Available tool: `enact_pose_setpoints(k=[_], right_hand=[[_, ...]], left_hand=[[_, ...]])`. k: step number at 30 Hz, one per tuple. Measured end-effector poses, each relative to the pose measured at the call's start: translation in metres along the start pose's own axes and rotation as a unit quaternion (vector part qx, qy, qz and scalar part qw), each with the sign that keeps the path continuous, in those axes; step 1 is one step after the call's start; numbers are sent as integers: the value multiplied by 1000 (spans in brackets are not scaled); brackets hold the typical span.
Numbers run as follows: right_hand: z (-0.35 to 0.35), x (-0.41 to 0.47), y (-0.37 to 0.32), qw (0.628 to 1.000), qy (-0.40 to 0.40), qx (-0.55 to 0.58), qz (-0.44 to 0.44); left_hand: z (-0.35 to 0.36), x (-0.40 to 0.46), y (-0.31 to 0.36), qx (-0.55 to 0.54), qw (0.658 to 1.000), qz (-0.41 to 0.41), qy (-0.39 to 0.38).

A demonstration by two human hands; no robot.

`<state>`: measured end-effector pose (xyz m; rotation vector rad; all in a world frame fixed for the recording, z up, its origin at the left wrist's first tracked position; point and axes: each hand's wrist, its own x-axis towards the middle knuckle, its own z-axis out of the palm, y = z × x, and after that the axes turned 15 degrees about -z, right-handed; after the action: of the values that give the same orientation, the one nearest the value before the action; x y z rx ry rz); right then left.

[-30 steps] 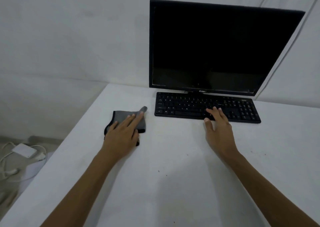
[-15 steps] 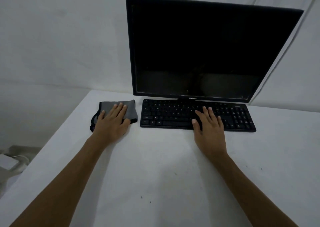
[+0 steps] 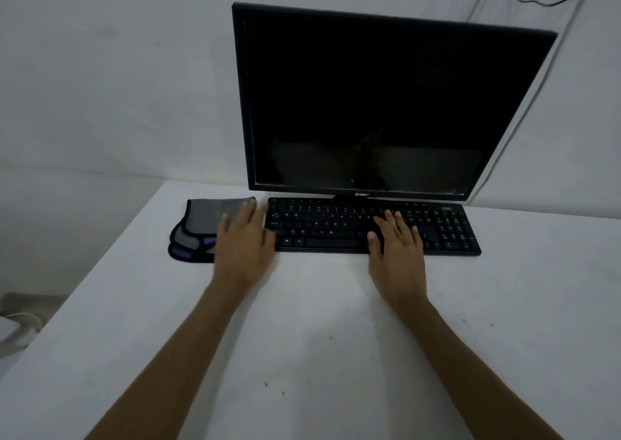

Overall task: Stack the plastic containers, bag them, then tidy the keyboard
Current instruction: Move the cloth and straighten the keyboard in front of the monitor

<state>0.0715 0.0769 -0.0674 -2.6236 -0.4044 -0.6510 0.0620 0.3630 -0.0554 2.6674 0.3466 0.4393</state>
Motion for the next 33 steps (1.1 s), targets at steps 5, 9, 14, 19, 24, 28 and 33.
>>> enact_pose_setpoints(k=[5,9,14,19,24,28,33], right_hand=[[-3,-1,-1,1000,-10,-9,5],[-3,-1,-2,1000,-11,-6,14],[-2,1,1,999,-4,-14,33],[-3,-2,-2,1000,0,-14,26],[-12,-15,-10,999,-18,-43,7],[-21,-35,-22,997,-41,-62,1],[-32,-68,-36,996,-49,-79,-6]], left_hand=[[28,-19,61,-14,998,65,-21],[51,-21,70,12,996,81,-40],[57,-21,67,16,996,84,-30],[55,-25,65,24,995,84,-39],[48,-35,58,33,994,86,-55],[37,-56,50,35,994,83,-56],[21,-86,41,40,993,73,-80]])
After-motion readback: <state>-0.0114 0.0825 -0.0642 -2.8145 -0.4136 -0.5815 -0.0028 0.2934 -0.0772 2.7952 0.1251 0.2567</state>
